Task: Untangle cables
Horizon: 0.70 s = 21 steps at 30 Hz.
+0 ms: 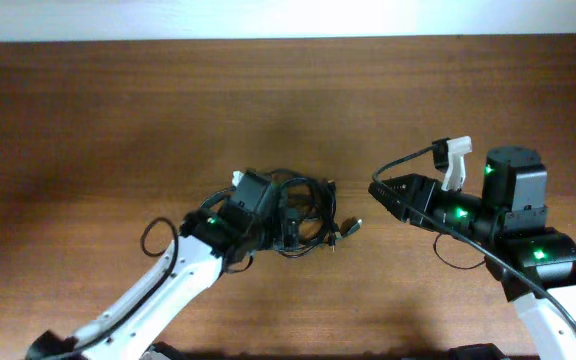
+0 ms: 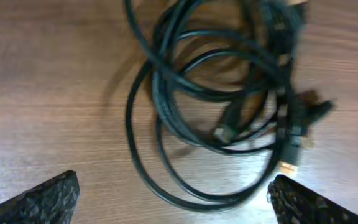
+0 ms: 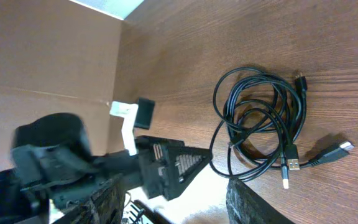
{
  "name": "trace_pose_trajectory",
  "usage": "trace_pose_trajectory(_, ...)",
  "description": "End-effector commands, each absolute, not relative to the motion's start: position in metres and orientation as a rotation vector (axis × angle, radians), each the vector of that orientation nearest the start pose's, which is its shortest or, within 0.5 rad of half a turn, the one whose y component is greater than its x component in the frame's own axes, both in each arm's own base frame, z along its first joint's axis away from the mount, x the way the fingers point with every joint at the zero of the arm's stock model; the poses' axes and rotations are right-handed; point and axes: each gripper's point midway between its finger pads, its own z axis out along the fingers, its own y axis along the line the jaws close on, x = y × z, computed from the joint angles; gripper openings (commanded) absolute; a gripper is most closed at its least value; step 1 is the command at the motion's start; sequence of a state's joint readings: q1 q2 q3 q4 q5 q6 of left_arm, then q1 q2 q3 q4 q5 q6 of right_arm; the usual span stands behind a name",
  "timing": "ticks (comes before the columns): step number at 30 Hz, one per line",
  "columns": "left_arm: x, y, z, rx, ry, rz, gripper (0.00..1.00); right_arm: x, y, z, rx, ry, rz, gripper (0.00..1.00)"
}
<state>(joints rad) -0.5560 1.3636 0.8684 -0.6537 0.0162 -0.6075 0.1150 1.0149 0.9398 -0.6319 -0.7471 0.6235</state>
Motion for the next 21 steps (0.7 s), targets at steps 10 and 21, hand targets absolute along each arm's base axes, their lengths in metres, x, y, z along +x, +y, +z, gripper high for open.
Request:
trace_pose_trajectory(10,0.288,-0.169,0.006,-0.512,2.865,-0.33,0.8,0.265,0.142,0.238,0.094,2.376,1.113,0.51)
trace_pose_trajectory(21,0.25,-0.168,-0.048,-0.478,3.071,-0.171,0.07,0.265,0.142,0.238,0.095,2.375,1.11,0.51)
